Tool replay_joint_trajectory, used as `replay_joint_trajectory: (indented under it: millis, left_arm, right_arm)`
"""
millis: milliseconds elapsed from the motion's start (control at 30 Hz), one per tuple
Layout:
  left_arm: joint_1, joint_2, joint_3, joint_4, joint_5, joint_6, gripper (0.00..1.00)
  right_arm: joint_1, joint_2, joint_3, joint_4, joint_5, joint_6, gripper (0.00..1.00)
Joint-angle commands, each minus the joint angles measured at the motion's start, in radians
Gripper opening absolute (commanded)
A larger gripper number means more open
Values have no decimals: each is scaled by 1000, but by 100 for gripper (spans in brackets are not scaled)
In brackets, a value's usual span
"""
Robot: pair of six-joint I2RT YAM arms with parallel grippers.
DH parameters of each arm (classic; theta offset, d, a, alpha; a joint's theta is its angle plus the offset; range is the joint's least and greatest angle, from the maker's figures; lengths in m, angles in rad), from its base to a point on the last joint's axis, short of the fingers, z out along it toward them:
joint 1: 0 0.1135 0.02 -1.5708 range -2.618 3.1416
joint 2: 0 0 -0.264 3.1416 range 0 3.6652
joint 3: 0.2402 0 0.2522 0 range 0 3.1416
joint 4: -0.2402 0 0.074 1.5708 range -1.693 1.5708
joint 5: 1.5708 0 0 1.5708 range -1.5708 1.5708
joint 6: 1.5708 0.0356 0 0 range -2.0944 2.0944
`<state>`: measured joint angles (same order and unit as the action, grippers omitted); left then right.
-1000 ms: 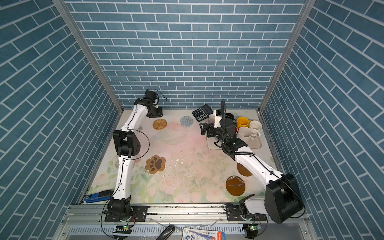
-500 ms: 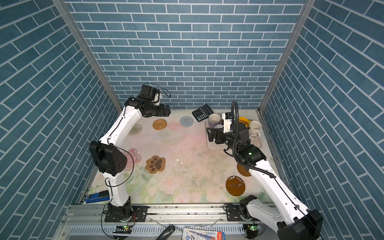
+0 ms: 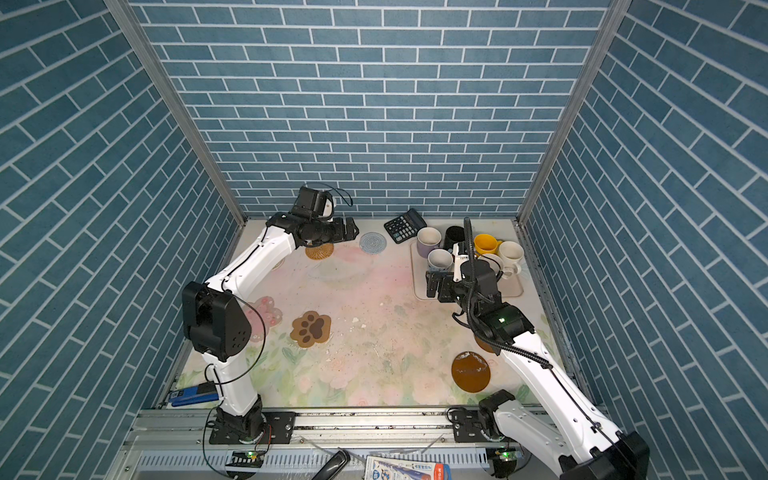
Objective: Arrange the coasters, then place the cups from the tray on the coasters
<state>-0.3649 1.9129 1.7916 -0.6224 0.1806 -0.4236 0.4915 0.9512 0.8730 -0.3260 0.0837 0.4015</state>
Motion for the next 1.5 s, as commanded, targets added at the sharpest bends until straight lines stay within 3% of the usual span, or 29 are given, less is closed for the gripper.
replay_joint_trajectory:
  millis: [0, 33, 100, 200, 300, 833, 1000, 1467]
  left_arm:
    - [7, 97, 78, -31, -113, 34, 78]
    - [10, 145, 135, -89, -151, 42, 64]
    - [23, 228, 232, -170, -200, 49, 49]
    - [60, 319, 309, -213, -197, 46, 30]
    - [107, 383, 347, -210, -163, 31, 0]
    - [207, 674, 571, -257, -184, 33, 0]
    - [207, 747, 632, -268, -157, 10, 0]
    - [149, 755, 632, -233, -107, -35, 0]
  right_arm:
    - [-7, 44, -22, 35, 29, -30, 99]
    - [-8, 65, -19, 46, 22, -34, 99]
    - [-10, 104, -14, 71, 5, -37, 99]
    - [-10, 166, 2, 107, -29, -36, 99]
    - [-9, 227, 18, 143, -57, -42, 98]
    - [-8, 533, 143, 302, -222, -52, 99]
    - [-8, 544, 151, 309, -238, -50, 99]
    - [-8, 512, 126, 314, -235, -52, 99]
